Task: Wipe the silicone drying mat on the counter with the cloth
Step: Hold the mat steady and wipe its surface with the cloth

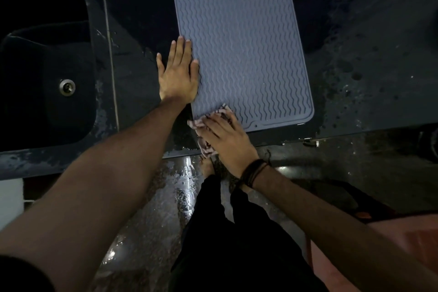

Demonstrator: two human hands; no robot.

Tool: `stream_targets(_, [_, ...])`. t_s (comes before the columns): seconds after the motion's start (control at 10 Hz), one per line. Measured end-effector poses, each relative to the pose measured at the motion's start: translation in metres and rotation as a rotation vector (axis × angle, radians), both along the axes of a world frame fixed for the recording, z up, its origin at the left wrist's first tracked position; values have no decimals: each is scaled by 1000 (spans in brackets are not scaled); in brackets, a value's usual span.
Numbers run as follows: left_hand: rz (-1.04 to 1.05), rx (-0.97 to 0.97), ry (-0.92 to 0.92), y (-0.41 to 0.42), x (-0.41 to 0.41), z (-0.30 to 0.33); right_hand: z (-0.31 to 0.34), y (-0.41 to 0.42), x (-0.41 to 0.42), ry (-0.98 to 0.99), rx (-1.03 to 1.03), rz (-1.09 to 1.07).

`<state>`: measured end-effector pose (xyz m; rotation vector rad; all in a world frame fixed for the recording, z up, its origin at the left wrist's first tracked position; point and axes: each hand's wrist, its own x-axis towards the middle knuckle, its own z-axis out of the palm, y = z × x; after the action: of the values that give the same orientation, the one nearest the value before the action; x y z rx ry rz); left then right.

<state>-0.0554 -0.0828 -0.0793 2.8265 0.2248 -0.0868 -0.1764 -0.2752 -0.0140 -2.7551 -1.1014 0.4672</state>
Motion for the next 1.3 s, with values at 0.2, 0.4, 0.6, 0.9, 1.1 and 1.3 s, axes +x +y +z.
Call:
stream_targets(0.2, [3,-9,1,-2,-1,3,14,-51,-20,40,182,-2])
stream_targets(0.4, [4,16,24,-3,-1,6,20,-40,79,-58,261,-270])
stream_targets(0.6, [24,19,24,-4,-1,7,-11,-34,99,-59,104,-205])
stream_targets(0.9, [30,8,25,-5,-3,11,9,-87,8,80,-41,-101])
stream_targets(1.1, [26,-12,13,-4,-3,10,22,-48,64,-74,245,-275])
stream_targets(1.3, [44,13,-15,-7,-3,11,1,-3,116,-46,85,-226])
